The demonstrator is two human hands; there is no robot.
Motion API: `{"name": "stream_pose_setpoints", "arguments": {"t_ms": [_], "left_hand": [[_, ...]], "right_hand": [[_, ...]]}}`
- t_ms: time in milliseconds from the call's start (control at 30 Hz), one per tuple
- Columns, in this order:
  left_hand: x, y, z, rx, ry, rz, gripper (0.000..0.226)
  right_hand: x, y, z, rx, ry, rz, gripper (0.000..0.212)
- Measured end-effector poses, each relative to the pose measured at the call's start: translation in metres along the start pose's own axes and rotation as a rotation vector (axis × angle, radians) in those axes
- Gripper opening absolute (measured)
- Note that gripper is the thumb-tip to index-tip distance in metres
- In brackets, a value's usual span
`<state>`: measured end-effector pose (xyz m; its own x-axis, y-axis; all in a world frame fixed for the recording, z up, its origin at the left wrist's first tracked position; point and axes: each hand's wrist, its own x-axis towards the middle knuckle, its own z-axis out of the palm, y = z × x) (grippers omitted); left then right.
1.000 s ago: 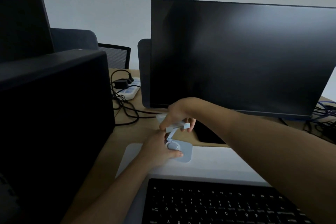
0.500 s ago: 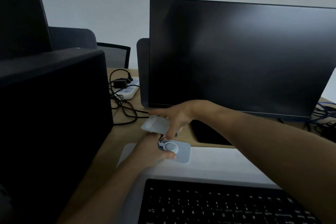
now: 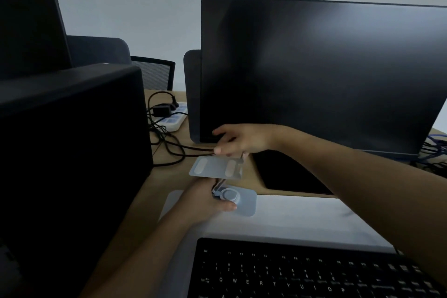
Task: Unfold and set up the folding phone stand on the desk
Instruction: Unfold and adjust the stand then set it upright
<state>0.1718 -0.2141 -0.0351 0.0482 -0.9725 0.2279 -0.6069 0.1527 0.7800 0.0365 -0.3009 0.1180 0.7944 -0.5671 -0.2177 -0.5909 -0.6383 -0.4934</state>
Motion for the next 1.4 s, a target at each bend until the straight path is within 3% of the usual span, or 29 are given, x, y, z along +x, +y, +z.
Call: {"name": "stream_pose_setpoints", "arguments": {"t_ms": [67,133,367,533,967,1167,1300,1400], "left_hand": [[0.0,0.0,-0.001,0.013,0.005,-0.012,0.051],[0.001,-0.001,-0.001,0.032,-0.001,-0.023,0.048],[-0.001,0.0,-0.001,0.007,0.016,-0.04,0.041],[-0.002,0.001,-0.002,0.027,0.02,-0.03,0.05],[-0.004,0.006,-0.003,0.042,0.003,-0.062,0.042],[-0.003,0.005,-0.004,0.081,-0.02,-0.105,0.042],[-0.003,0.008,-0.008,0.141,-0.052,-0.096,0.028],[-0.005,0.013,-0.014,0.159,-0.088,-0.081,0.029]], "right_hand": [[-0.003,0.003,-0.002,-0.072,0.059,0.012,0.052],[-0.003,0.007,0.002,-0.177,-0.015,0.045,0.045],[-0.004,0.027,0.007,0.034,-0.042,0.087,0.043],[-0.009,0.042,0.016,0.172,-0.01,0.076,0.044],[-0.02,0.064,0.031,0.207,0.029,0.068,0.028],[-0.026,0.074,0.038,0.154,-0.005,0.131,0.036],[-0.028,0.086,0.051,0.14,0.045,0.119,0.039],[-0.024,0.094,0.059,0.103,0.07,0.114,0.037]]}}
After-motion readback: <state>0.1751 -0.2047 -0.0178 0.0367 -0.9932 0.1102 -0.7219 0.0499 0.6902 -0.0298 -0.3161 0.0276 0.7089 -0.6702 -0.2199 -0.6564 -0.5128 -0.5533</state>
